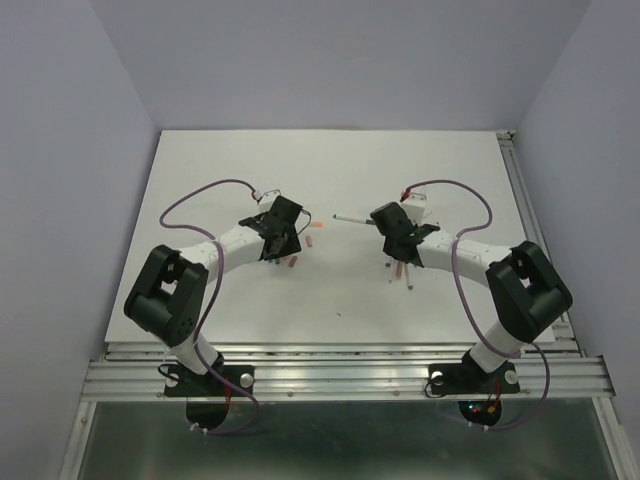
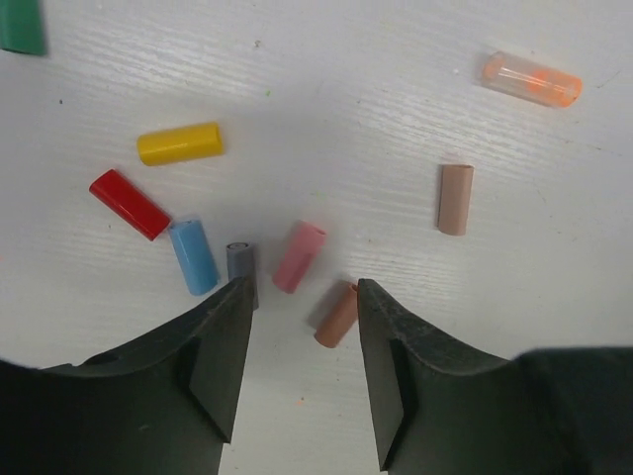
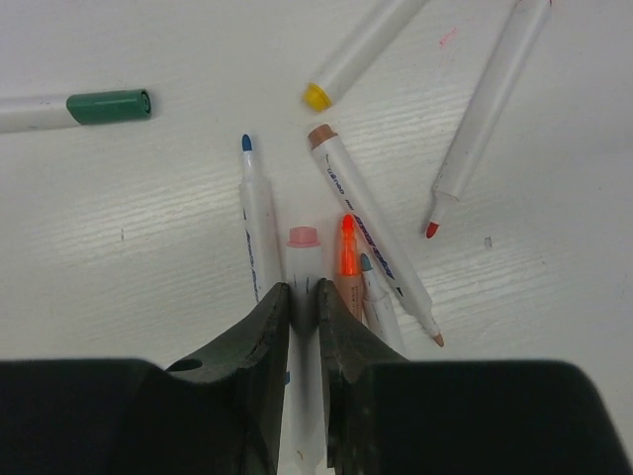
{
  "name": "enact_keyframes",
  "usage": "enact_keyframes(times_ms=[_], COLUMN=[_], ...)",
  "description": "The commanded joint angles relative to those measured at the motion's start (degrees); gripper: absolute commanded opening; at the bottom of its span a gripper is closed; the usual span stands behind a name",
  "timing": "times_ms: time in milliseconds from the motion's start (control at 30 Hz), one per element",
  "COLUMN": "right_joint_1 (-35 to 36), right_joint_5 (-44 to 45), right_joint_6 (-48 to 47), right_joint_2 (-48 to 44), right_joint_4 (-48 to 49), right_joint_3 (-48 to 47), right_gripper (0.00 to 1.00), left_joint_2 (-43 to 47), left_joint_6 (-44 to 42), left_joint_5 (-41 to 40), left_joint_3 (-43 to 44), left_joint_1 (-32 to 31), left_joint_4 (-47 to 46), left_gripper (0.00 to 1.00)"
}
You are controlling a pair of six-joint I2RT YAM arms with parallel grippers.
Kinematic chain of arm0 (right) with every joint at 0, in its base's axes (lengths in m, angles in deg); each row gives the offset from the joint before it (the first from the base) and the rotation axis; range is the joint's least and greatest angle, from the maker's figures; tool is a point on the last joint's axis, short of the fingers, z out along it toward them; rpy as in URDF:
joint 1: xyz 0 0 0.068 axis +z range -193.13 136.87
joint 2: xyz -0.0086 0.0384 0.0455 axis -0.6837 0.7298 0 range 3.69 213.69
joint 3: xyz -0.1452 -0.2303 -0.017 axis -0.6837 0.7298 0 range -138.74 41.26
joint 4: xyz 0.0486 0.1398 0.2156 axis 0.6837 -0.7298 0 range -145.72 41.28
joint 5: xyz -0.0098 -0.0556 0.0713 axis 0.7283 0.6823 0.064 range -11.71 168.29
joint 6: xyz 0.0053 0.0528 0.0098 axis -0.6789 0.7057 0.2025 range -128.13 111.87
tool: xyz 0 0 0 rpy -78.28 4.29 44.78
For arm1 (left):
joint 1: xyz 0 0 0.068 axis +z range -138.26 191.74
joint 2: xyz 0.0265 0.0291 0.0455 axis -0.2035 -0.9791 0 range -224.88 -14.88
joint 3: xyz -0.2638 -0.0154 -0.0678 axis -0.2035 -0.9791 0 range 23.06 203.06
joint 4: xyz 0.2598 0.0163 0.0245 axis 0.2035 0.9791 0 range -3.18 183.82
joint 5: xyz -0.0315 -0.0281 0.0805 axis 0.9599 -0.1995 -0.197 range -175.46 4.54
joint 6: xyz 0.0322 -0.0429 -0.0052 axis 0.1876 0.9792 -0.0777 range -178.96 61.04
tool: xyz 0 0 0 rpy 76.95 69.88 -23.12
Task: Open the pen caps
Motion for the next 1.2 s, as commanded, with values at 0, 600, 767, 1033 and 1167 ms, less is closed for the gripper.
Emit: enact_keyframes(times_ms=[0, 600, 767, 1033, 1167], right_joint_1=[-0.2, -0.2, -0.2, -0.3, -0.6], right_joint_5=[0.6, -12.7, -27.5, -33.0, -36.6], right_joint_6=[-0.1, -21.1, -36.8, -51.8, -59.0], right_joint_2=[0.1, -8.2, -6.8, 5.4, 11.4], right_joint_4=[-2.8, 12.8, 18.1, 10.2, 5.9], right_joint_3=[-3.7, -0.8, -3.6, -17.3, -23.8], right_gripper=[0.25, 1.00, 1.00, 1.00, 1.00], left_joint_2=[1.2, 16.9, 23.1, 28.9, 30.3], left_joint_6=[-1.5, -4.8, -5.0, -3.6, -2.8], left_joint_5=[-0.6, 7.4, 9.7, 9.9, 11.0], left_joint_3=[2.5, -0.7, -3.7, -8.6, -11.0], left_joint_1=[0.2, 0.2, 0.1, 0.2, 0.2], left_joint_4=[0.6, -3.0, -4.4, -4.5, -5.3], left_gripper=[0.61, 0.99, 0.99, 0.99, 0.99])
